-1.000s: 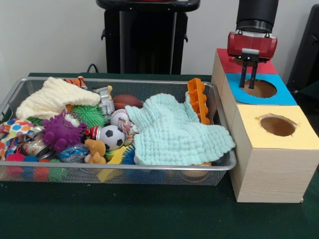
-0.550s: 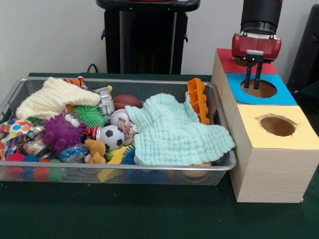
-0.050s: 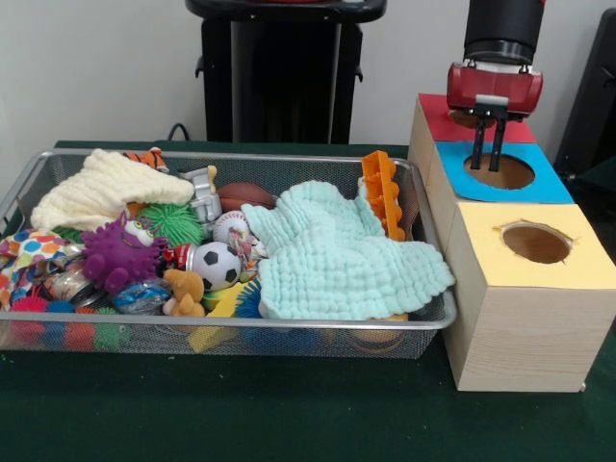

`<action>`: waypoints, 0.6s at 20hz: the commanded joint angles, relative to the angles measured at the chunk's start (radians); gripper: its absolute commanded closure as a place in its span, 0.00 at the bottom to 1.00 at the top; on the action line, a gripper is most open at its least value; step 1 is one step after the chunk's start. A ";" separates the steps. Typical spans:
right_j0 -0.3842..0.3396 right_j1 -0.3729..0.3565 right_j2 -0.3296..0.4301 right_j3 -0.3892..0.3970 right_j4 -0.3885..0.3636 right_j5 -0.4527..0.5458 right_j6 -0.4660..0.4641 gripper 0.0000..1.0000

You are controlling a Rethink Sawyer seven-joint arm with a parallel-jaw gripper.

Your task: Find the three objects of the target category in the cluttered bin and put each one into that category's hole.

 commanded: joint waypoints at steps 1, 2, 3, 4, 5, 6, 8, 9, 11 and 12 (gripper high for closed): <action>-0.080 -0.033 0.037 -0.033 -0.050 0.049 0.195 1.00; -0.087 -0.037 0.039 -0.032 -0.058 0.050 0.192 1.00; -0.096 -0.042 0.041 -0.032 -0.067 0.051 0.189 1.00; -0.103 -0.049 0.041 -0.030 -0.074 0.055 0.185 1.00; -0.109 -0.056 0.041 -0.029 -0.081 0.059 0.181 1.00; -0.117 -0.063 0.040 -0.027 -0.089 0.063 0.176 1.00; -0.142 -0.074 0.041 -0.030 -0.116 0.070 0.166 1.00; -0.159 -0.077 0.045 -0.034 -0.134 0.072 0.162 1.00; -0.187 -0.084 0.048 -0.041 -0.163 0.078 0.153 1.00; -0.200 -0.088 0.051 -0.045 -0.177 0.083 0.148 1.00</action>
